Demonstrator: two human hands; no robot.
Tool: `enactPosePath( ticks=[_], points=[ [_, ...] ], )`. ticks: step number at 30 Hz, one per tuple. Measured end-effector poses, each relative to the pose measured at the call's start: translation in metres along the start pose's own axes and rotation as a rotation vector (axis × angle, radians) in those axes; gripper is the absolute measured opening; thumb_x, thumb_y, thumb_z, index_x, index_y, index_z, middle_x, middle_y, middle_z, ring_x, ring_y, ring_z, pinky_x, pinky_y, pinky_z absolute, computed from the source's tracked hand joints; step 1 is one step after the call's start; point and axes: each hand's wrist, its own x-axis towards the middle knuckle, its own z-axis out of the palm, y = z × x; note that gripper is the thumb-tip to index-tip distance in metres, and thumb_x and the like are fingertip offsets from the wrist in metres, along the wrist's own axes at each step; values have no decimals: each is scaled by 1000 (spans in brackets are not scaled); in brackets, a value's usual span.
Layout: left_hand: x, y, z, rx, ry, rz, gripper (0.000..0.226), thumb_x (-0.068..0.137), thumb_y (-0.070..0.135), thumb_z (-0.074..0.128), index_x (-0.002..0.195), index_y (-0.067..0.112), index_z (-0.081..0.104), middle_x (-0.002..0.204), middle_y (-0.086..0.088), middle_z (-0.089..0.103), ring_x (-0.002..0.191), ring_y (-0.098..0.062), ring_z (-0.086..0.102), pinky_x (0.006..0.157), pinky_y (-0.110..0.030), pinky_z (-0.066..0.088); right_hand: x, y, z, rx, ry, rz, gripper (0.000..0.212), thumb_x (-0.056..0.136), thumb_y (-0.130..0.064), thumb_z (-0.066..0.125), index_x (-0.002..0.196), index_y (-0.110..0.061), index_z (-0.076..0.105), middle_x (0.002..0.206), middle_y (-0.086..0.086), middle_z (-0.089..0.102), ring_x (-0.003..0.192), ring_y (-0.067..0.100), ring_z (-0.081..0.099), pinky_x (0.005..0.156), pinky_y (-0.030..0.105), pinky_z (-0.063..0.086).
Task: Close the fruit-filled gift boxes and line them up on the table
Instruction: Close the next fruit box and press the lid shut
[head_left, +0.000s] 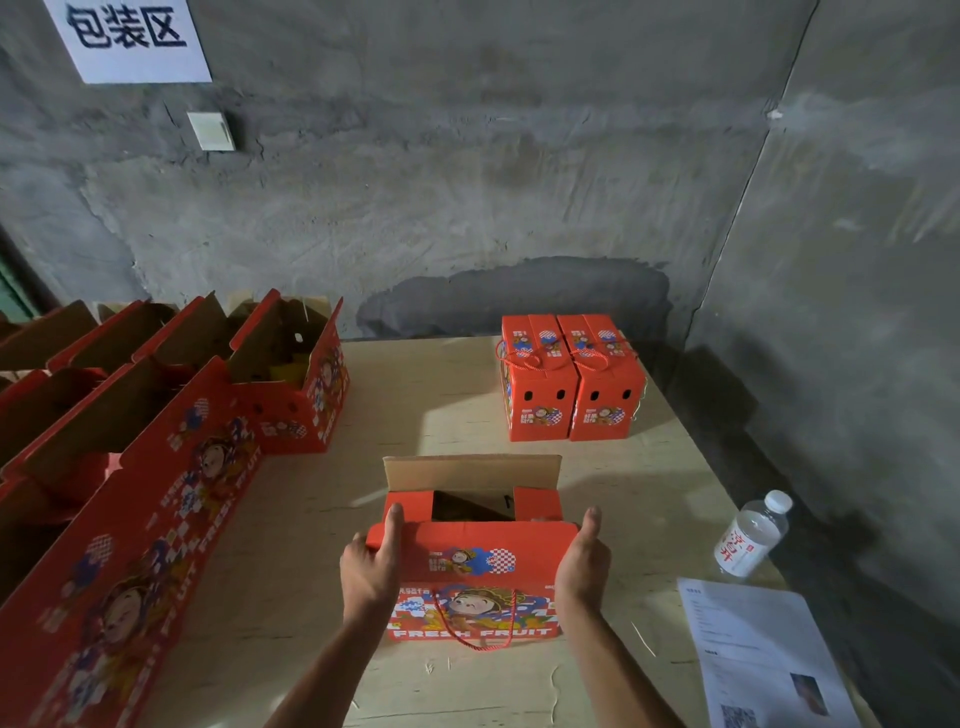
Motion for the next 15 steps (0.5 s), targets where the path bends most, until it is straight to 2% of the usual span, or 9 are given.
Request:
enactPosePath(
  ticks=[4, 9, 15],
  points=[
    [0, 1, -1, 9, -12, -6, 71, 73, 88, 53, 65, 18, 48, 64, -12, 59, 62, -27, 61, 58, -42, 52, 0, 1, 1, 1, 3, -10, 80, 83, -80, 18, 67, -7, 47, 67, 11, 69, 62, 28, 71, 56, 26, 49],
    [1, 2, -2, 18, -22, -12, 78, 69, 92, 50, 68, 15, 51, 68, -15, 63, 63, -30, 65, 56, -38, 54, -1, 0, 1, -1, 5, -30, 77, 86, -76, 18, 65, -6, 44, 66, 15, 68, 61, 30, 69, 59, 27, 50],
    [0, 5, -1, 35, -27, -11, 80, 72, 90, 49, 69, 10, 50, 70, -20, 65, 64, -32, 67, 60, -41, 57, -3, -2, 2, -3, 24, -53, 69, 92, -70, 19, 62, -10, 36, 57, 10, 54, 52, 24, 55, 52, 22, 38]
  ],
)
